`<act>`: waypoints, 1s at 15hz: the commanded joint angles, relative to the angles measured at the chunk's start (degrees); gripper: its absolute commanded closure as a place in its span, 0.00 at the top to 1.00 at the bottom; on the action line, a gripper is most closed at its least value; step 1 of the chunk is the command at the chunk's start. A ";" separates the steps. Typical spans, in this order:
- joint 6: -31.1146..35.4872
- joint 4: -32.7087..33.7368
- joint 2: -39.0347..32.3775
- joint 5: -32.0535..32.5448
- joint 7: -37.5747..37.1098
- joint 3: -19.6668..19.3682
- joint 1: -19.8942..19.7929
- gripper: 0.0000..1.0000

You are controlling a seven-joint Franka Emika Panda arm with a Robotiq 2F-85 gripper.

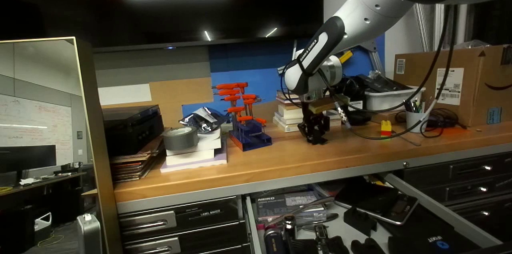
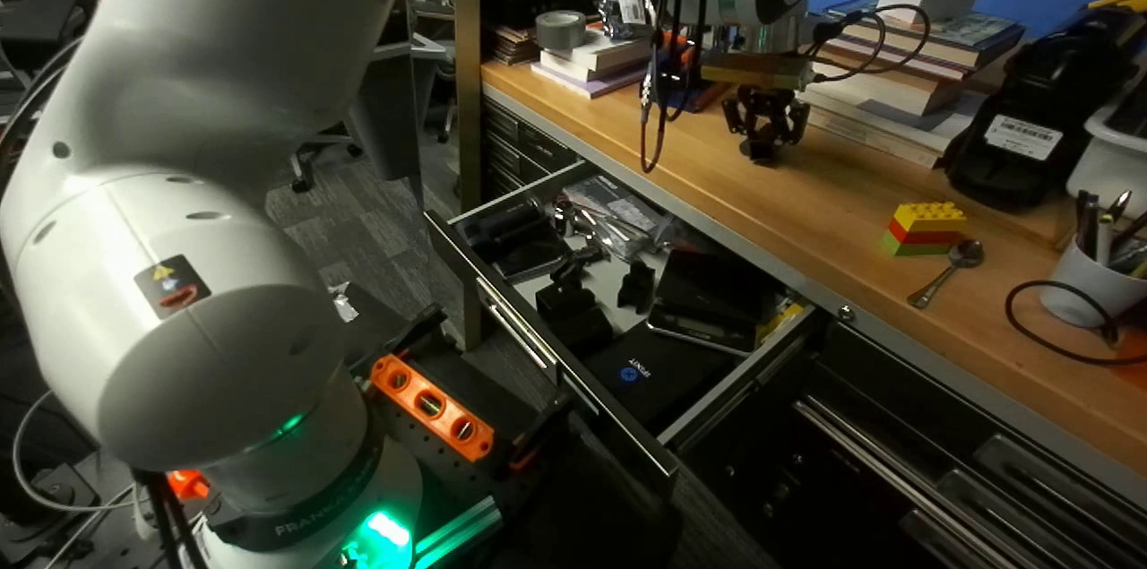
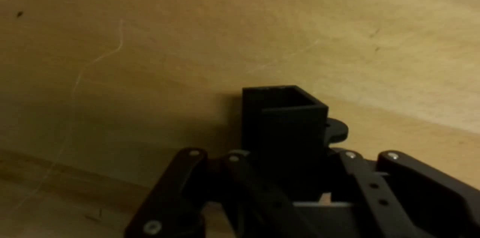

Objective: Put the black objects into the the drawer then close the drawer.

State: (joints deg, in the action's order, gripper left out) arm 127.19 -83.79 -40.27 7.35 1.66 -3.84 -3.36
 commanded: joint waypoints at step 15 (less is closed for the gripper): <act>-6.58 -40.79 27.46 -16.23 23.52 6.22 -2.22 0.15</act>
State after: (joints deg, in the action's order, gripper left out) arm 116.21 -119.08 -15.40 -7.63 23.92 2.39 -6.03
